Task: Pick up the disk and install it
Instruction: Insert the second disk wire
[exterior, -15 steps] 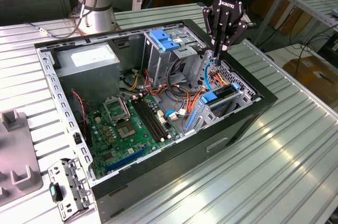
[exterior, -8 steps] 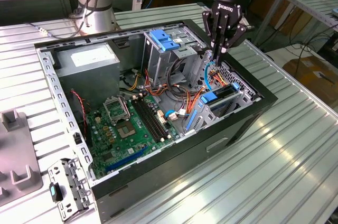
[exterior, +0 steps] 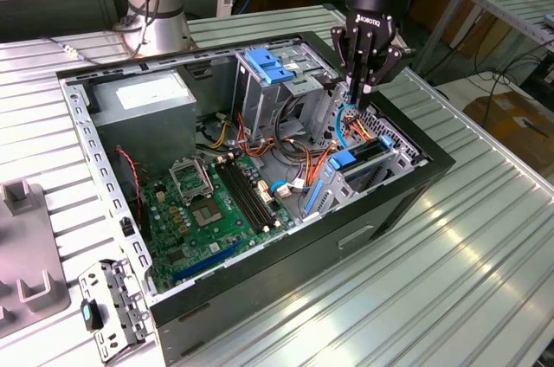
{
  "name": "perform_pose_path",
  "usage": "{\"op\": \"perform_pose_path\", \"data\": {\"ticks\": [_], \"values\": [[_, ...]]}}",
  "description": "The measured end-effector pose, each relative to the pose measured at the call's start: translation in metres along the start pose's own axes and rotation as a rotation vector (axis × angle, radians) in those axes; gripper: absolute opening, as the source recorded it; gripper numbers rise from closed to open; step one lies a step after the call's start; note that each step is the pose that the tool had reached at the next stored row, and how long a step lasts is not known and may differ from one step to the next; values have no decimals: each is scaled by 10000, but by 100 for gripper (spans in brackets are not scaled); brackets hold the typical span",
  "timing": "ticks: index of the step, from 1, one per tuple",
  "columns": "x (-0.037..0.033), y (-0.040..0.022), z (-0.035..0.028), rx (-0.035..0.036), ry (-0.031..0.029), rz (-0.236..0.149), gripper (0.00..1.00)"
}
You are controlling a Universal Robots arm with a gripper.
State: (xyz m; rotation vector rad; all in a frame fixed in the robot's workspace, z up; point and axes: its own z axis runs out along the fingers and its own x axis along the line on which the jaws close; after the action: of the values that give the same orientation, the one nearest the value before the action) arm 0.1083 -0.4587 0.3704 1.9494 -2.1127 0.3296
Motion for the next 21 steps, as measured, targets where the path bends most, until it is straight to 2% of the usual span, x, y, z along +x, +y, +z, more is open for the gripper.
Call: {"op": "perform_pose_path", "data": {"ticks": [3, 7, 8, 9, 10, 15, 18, 21], "values": [[-19, -3, 53, 10, 129, 3, 24], [-40, -6, 113, 15, 196, 5, 24], [-44, -7, 122, 18, 238, 6, 23], [-43, -7, 122, 19, 246, 6, 16], [-43, -7, 122, 19, 247, 6, 16], [-31, 1, 128, 19, 225, 3, 16], [-6, 40, 136, 15, 95, -10, 16], [13, 73, 148, 30, -4, -10, 16]]}}
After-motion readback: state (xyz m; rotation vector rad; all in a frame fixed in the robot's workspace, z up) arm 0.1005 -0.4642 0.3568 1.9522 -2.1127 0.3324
